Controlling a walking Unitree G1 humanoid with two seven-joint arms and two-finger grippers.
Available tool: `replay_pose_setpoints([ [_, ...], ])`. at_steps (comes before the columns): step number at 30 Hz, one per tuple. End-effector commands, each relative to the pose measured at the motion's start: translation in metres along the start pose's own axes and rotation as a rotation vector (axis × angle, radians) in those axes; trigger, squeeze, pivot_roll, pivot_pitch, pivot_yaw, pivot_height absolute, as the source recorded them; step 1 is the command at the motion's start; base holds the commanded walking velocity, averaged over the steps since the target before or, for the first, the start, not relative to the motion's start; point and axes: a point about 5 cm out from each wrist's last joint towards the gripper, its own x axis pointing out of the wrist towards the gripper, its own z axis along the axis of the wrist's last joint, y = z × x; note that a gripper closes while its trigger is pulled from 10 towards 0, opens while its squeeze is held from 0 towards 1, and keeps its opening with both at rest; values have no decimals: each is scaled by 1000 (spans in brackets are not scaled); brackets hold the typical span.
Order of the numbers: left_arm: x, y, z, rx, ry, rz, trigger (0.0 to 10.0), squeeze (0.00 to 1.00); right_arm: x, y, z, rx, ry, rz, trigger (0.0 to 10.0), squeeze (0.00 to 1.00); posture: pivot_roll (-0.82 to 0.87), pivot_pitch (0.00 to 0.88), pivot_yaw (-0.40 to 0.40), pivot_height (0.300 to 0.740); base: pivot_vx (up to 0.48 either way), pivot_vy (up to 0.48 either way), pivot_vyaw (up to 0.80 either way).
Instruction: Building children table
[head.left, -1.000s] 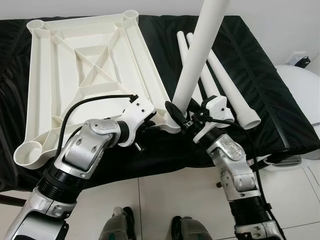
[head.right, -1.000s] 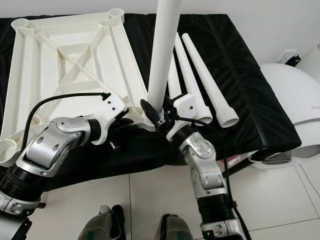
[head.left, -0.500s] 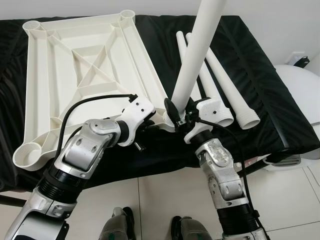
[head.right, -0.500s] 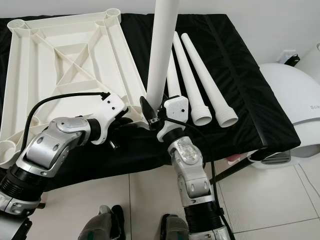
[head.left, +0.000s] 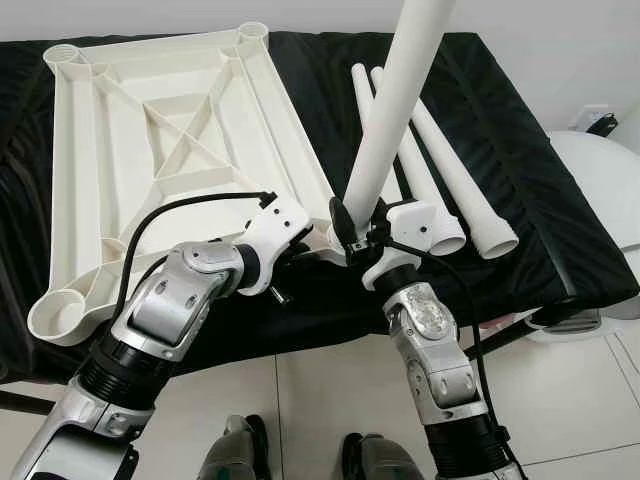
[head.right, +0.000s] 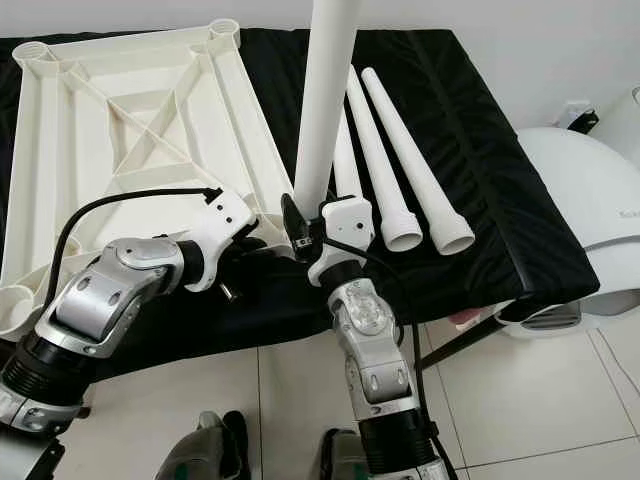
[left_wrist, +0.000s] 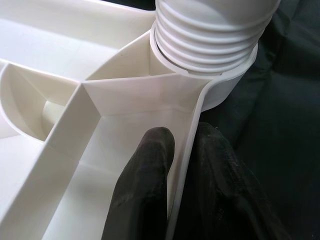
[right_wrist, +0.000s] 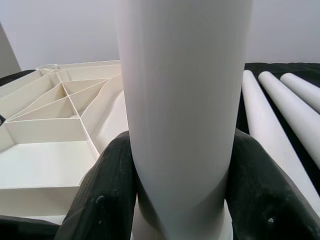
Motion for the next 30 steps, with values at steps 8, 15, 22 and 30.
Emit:
replay_pose_setpoints([
  [8, -5, -2, 1, 28, -6, 12, 10000, 0, -15, -18, -22, -50, 114, -242, 0, 0, -17, 202, -12, 740, 0, 0, 0],
  [15, -6, -1, 2, 31, -10, 18, 10000, 0, -19, -9, -26, -21, 133, -281, 1608, 0, -15, 195, -12, 740, 0, 0, 0],
  [22, -5, -1, 3, 32, -12, 18, 10000, 0, -21, -12, -27, -13, 147, -314, 10000, 0, -18, 192, -10, 740, 0, 0, 0],
  [30, -6, 1, 3, 36, -12, 20, 10000, 0, -17, -21, -23, 33, 108, -223, 10000, 1000, -24, 194, -9, 740, 0, 0, 0],
])
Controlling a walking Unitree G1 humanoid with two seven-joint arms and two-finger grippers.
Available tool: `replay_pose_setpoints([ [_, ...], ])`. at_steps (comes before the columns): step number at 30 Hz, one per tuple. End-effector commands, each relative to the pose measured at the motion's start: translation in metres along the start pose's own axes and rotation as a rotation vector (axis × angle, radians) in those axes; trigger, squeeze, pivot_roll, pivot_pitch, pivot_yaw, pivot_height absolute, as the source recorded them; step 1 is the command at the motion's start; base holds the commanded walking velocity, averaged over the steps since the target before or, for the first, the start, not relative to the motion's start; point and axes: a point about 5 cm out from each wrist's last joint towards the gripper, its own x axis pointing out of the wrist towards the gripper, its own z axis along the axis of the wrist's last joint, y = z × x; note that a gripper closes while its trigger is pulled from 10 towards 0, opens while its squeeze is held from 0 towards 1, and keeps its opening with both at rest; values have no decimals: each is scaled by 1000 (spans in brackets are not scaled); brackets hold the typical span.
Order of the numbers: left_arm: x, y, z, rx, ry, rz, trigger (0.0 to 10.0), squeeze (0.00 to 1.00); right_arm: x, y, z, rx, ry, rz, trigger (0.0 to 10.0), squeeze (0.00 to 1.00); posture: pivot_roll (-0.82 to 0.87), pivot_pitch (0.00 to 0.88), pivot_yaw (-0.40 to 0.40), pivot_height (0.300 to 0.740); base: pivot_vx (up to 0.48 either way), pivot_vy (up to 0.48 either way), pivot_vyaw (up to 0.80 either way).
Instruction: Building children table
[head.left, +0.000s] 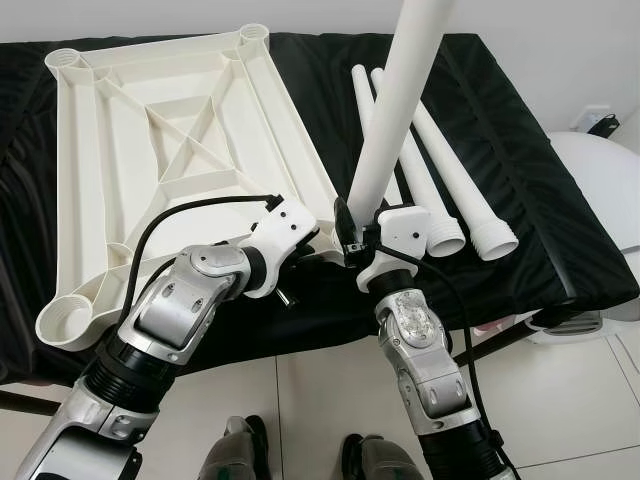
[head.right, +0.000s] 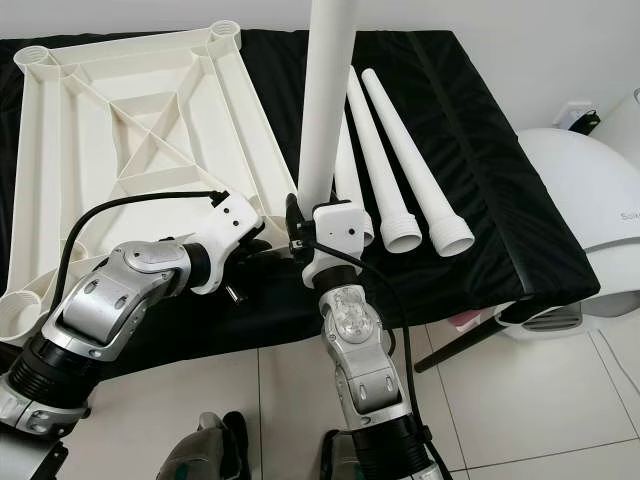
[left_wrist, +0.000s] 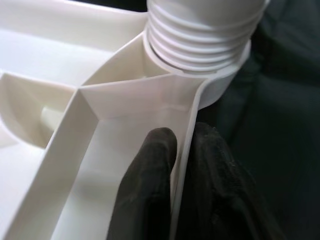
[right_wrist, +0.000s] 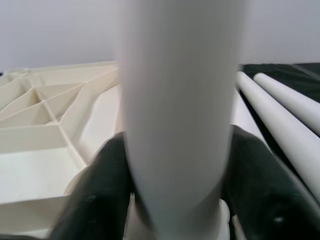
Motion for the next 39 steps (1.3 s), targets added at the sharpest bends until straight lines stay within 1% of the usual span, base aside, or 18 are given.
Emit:
replay_pose_setpoints([
  [1, -7, 3, 2, 19, -9, 20, 10000, 0, -10, -25, -21, 29, 103, -127, 10000, 1000, -24, 194, -9, 740, 0, 0, 0],
  [3, -7, 4, 2, 20, -8, 22, 10000, 0, -8, -28, -16, 71, 73, -20, 10000, 1000, -26, 196, -10, 740, 0, 0, 0],
  [6, -7, 4, 2, 20, -8, 22, 10000, 0, -8, -28, -16, 71, 73, -20, 10000, 1000, -26, 196, -10, 740, 0, 0, 0],
  [10, -7, 5, 2, 20, -8, 27, 10000, 0, -2, -42, -6, 67, 28, 117, 10000, 1000, -26, 199, -13, 740, 0, 0, 0],
  [12, -7, 5, 2, 20, -8, 27, 10000, 0, -2, -42, -6, 67, 28, 117, 10000, 1000, -26, 199, -13, 740, 0, 0, 0],
  [13, -7, 5, 2, 19, -9, 29, 10000, 0, 0, -44, -2, 68, 18, 182, 10000, 1000, -26, 199, -15, 740, 0, 0, 0],
  [14, -7, 5, 2, 19, -9, 29, 10000, 0, 0, -44, -2, 68, 18, 182, 10000, 1000, -26, 199, -15, 740, 0, 0, 0],
  [15, -7, 5, 1, 18, -8, 31, 10000, 0, 4, -46, 0, 71, 29, 287, 10000, 0, -27, 200, -17, 740, 0, 0, 0],
  [16, -8, 6, 1, 17, -8, 32, 10000, 0, 6, -47, 2, 74, 39, 359, 10000, 0, -27, 200, -17, 740, 0, 0, 0],
  [17, -8, 6, 1, 17, -8, 32, 10000, 0, 6, -47, 2, 74, 39, 359, 10000, 0, -27, 200, -17, 740, 0, 0, 0],
  [18, -8, 6, 1, 16, -8, 32, 10000, 0, 8, -49, 3, 76, 48, 441, 10000, 0, -27, 200, -18, 740, 0, 0, 0],
  [20, -8, 6, 1, 16, -8, 32, 10000, 0, 8, -49, 3, 76, 48, 441, 10000, 0, -27, 200, -18, 740, 0, 0, 0],
  [23, -8, 6, 0, 20, -4, 28, 10000, 0, 13, -57, 9, 86, 75, 667, 10000, 0, -24, 200, -14, 740, 0, 0, 0],
  [28, -8, 6, 1, 23, -4, 28, 10000, 0, 23, -65, 9, 46, 105, 777, 10000, 0, -19, 201, -12, 740, 0, 0, 0],
  [30, -8, 7, 1, 22, -4, 29, 10000, 0, 27, -68, 9, 66, 123, 809, 10000, 0, -17, 201, -11, 740, 0, 0, 0],
  [32, -8, 7, 1, 22, -4, 29, 10000, 0, 27, -68, 9, 66, 123, 809, 10000, 0, -17, 201, -11, 740, 0, 0, 0],
  [36, -9, 6, 1, 22, -5, 28, 10000, 0, 39, -68, 7, 32, 154, 890, 10000, 0, -13, 199, -15, 740, 0, 0, 0],
  [39, -9, 5, 1, 22, -5, 28, 10000, 0, 42, -67, 7, 27, 151, 902, 10000, 0, -12, 199, -15, 740, 0, 0, 0],
])
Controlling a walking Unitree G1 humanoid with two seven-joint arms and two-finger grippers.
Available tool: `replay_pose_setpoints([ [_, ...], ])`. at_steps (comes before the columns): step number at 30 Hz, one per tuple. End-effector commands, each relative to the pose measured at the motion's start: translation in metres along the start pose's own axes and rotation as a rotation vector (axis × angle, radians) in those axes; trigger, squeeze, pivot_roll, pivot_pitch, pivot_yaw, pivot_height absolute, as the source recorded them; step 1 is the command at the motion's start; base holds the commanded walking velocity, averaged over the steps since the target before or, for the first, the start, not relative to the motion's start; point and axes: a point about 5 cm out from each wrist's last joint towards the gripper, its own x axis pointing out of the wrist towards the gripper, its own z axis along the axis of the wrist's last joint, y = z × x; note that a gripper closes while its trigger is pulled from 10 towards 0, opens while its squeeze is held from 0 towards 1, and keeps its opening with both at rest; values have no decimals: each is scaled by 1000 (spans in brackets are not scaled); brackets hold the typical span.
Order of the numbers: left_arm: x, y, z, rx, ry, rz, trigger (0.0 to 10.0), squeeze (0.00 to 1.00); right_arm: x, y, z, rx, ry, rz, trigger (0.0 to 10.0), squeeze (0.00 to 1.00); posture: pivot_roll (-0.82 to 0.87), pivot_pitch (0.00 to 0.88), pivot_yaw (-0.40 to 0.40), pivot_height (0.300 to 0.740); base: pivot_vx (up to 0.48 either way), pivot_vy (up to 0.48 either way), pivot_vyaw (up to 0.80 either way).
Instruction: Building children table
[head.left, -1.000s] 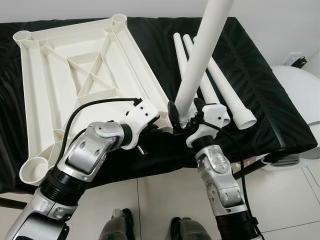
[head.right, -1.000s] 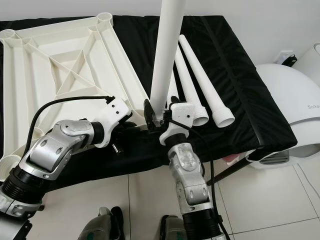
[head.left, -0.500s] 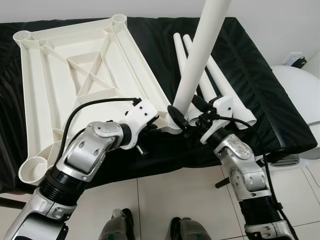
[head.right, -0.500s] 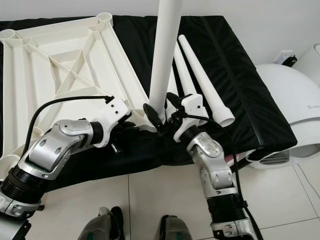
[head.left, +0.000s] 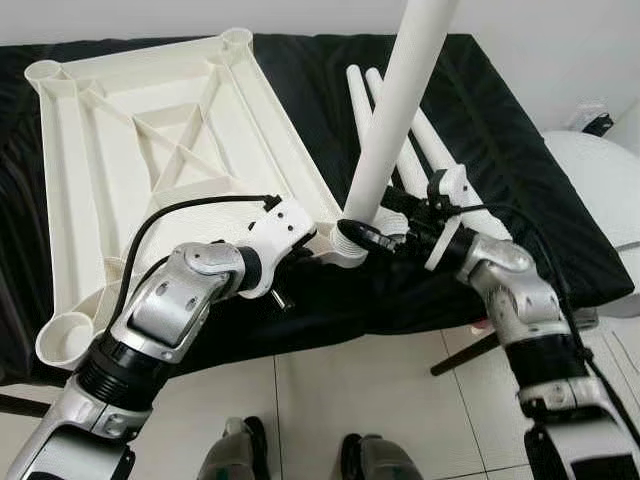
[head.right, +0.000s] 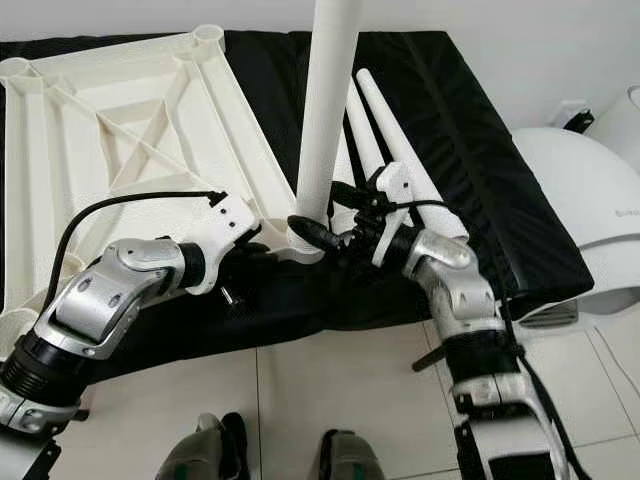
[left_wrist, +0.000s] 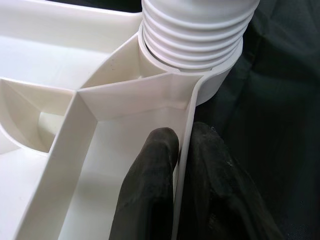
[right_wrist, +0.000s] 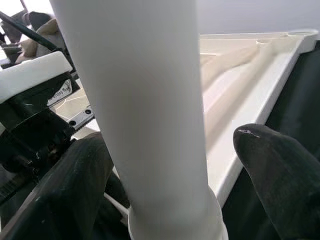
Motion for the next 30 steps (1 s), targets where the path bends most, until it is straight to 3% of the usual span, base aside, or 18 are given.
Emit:
replay_pose_setpoints([
  [1, -7, 4, 3, 17, -14, 35, 10000, 0, -1, 1, -6, 4, 17, 13, 10000, 0, -12, 199, -15, 740, 0, 0, 0],
  [8, -7, 3, 3, 16, -18, 39, 10000, 0, 10, 3, -11, -3, 13, 64, 10000, 0, -3, 192, -19, 740, 0, 0, 0],
  [9, -8, 3, 4, 17, -18, 39, 10000, 0, 12, 4, -12, -6, 10, 73, 8510, 0, -2, 192, -20, 740, 0, 0, 0],
  [10, -8, 3, 4, 17, -18, 39, 10000, 0, 12, 5, -13, -6, 10, 82, 4039, 0, -3, 191, -20, 740, 0, 0, 0],
  [15, -8, 3, 4, 17, -18, 40, 10000, 0, 13, 5, -14, -9, 10, 87, 3922, 0, -3, 191, -20, 740, 0, 0, 0],
  [16, -8, 3, 4, 18, -18, 38, 10000, 0, 12, 4, -14, -11, 9, 92, 0, 0, -4, 189, -19, 740, 0, 0, 0],
  [30, -7, 2, 3, 18, -17, 32, 10000, 0, 5, 0, -5, -62, -15, 66, 0, 0, -16, 195, -20, 740, 0, 0, 0],
])
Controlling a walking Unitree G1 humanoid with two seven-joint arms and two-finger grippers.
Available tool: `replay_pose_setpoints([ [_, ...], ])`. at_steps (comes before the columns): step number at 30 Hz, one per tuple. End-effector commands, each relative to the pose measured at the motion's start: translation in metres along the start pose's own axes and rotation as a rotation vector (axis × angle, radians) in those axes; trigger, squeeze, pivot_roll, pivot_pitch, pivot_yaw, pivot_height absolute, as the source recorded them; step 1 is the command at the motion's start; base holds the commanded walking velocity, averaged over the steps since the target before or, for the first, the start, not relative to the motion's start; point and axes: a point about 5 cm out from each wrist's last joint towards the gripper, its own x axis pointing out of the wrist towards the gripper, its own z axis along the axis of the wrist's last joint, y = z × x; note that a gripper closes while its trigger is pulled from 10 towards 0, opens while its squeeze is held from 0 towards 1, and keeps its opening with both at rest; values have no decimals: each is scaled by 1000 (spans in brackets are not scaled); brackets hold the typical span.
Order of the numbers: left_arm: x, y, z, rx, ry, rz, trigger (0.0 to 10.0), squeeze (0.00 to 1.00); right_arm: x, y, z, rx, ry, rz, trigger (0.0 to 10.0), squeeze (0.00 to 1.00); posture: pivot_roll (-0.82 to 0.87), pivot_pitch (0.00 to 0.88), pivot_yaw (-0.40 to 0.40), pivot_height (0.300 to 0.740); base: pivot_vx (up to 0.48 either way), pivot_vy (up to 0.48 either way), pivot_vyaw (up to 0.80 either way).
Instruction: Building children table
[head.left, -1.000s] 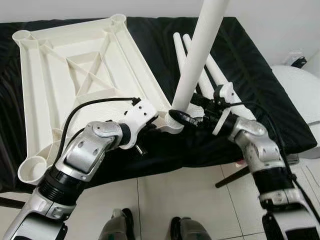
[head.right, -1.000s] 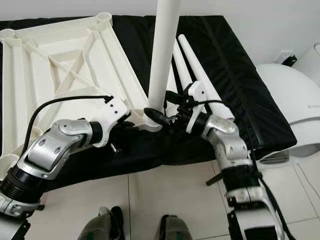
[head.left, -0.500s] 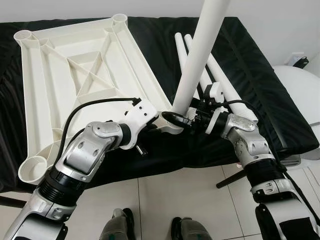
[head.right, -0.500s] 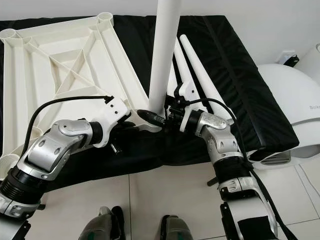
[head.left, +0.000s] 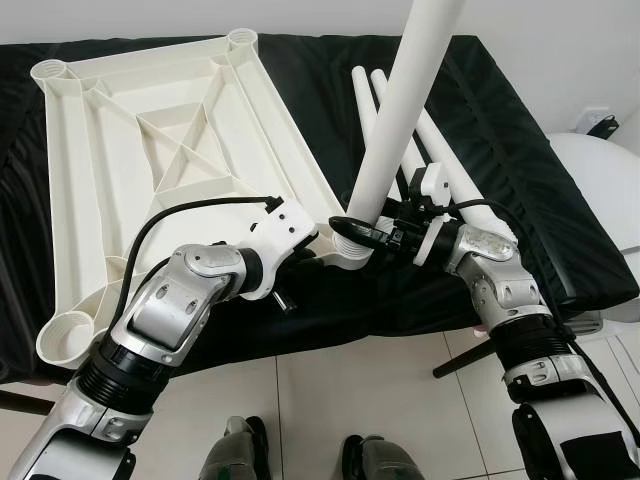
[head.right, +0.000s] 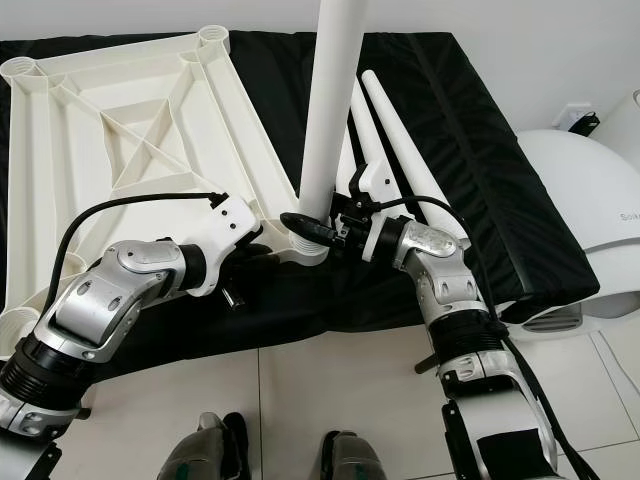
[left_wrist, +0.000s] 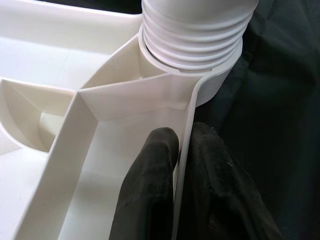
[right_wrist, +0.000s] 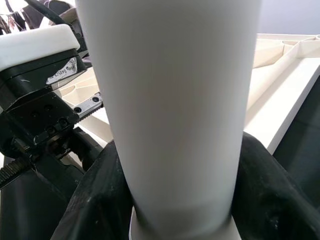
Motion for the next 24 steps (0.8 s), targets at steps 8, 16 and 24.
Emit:
replay_pose_setpoints([
  [8, -6, 4, 1, -1, -8, 47, 10000, 0, -3, 16, -1, -1, -56, -123, 0, 0, -15, 207, -29, 740, 0, 0, 0],
  [16, -5, 4, 1, -7, -12, 49, 10000, 0, -4, 25, -6, 22, -78, -261, 0, 0, -21, 210, -25, 740, 0, 0, 0],
  [24, -6, 4, 1, -8, -11, 50, 10000, 0, -3, 32, -8, 18, -81, -435, 0, 0, -21, 211, -24, 740, 0, 0, 0],
])
